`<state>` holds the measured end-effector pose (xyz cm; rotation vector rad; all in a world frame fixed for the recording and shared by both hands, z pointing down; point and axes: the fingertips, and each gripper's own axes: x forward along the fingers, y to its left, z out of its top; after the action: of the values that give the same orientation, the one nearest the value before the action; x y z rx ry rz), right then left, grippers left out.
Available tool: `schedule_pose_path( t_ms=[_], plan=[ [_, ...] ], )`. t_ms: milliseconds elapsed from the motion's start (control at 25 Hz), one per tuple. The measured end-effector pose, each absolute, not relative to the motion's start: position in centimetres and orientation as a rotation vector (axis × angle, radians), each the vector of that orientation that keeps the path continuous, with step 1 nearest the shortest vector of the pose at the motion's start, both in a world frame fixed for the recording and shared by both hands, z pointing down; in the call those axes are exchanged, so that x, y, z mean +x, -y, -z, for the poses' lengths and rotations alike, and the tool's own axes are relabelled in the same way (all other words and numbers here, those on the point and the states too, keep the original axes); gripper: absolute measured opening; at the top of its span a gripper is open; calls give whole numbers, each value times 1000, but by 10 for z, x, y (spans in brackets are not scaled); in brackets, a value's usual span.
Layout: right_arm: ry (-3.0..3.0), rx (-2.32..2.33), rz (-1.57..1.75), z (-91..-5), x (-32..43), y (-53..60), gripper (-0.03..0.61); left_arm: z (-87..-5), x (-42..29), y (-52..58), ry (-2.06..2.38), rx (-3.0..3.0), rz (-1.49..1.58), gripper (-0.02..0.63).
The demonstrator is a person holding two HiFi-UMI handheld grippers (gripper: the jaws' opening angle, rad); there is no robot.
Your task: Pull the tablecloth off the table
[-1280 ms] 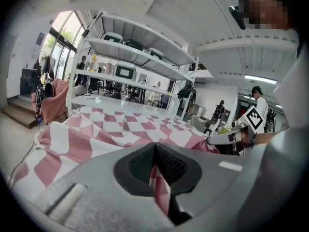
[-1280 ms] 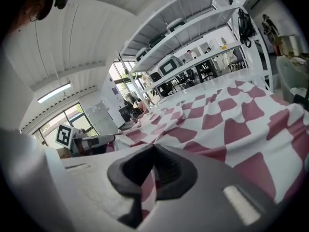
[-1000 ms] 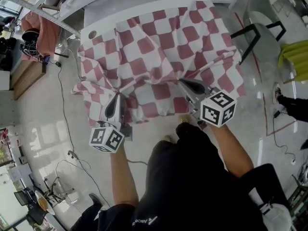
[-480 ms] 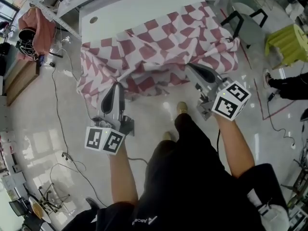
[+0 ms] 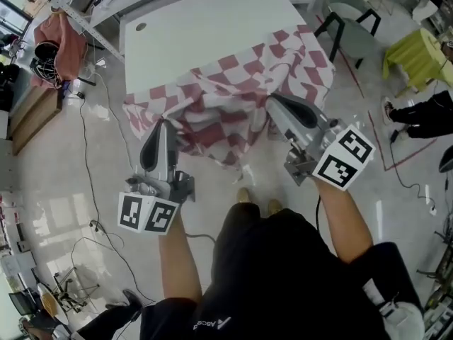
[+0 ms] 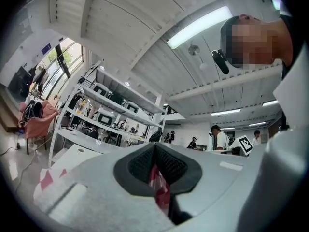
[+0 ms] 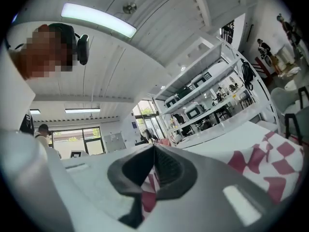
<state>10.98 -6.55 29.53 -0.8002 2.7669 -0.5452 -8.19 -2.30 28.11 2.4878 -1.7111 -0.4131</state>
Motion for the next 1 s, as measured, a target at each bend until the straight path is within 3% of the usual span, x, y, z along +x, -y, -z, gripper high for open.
schedule_pose_path(
  t_ms=[560, 1000],
  plan=[
    [-2719, -555, 550, -253, 166, -57, 5, -251, -7, -104, 1801, 2376, 537, 11],
    [-2701, -594, 489, -229, 167, -106, 5, -218, -7, -156, 1706, 2464, 591, 11]
  ],
)
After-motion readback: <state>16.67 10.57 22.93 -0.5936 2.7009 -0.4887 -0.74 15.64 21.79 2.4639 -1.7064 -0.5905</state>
